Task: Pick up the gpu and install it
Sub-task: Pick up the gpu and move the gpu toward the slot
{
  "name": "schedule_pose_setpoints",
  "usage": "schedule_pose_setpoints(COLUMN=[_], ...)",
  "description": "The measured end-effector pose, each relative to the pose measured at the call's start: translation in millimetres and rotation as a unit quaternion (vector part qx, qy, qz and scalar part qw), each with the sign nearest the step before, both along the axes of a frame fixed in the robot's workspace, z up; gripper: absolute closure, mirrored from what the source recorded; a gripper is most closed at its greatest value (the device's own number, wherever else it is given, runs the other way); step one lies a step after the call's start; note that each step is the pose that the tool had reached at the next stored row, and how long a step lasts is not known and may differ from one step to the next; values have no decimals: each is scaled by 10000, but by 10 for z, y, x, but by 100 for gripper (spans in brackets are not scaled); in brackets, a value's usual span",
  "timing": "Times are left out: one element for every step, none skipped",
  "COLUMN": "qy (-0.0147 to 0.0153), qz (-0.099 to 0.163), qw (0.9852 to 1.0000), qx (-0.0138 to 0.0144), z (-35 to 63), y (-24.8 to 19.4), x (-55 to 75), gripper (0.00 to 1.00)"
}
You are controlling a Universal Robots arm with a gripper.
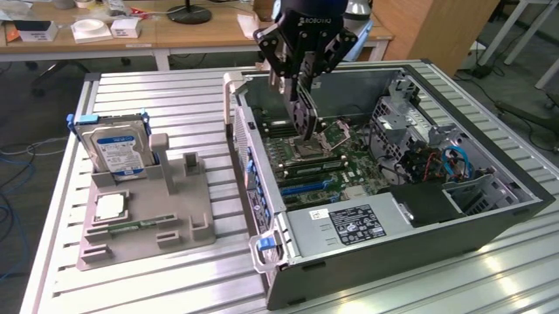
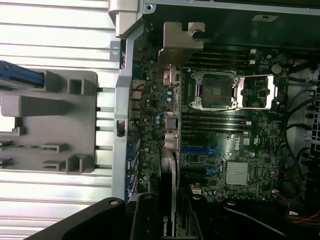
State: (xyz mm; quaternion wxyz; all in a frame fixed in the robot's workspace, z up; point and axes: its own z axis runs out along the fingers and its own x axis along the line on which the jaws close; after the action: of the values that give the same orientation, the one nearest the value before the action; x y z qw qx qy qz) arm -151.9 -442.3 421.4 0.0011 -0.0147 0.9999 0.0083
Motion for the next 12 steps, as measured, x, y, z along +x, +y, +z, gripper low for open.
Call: schedule_pose_setpoints(qy=[0,1,1,1,2,2,2,3,3,3,3,3], qz=[0,0,0,0,0,0,0,0,0,0,0,0], qw=[10000,10000,10000,10000,10000,10000,10000,10000,10000,10000,10000,10000], qx=[0,-1,0,0,0,-1,0,-1,-1,-1,0,0], z=[0,1,0,0,0,1,0,1,1,1,0,0], y=[0,0,0,0,0,-1,-1,-1,-1,-1,-2,-2], x=[8,16,24,31,39,45,51,58,65,71,78,85], gripper=[74,74,74,74,74,74,74,74,74,74,74,74])
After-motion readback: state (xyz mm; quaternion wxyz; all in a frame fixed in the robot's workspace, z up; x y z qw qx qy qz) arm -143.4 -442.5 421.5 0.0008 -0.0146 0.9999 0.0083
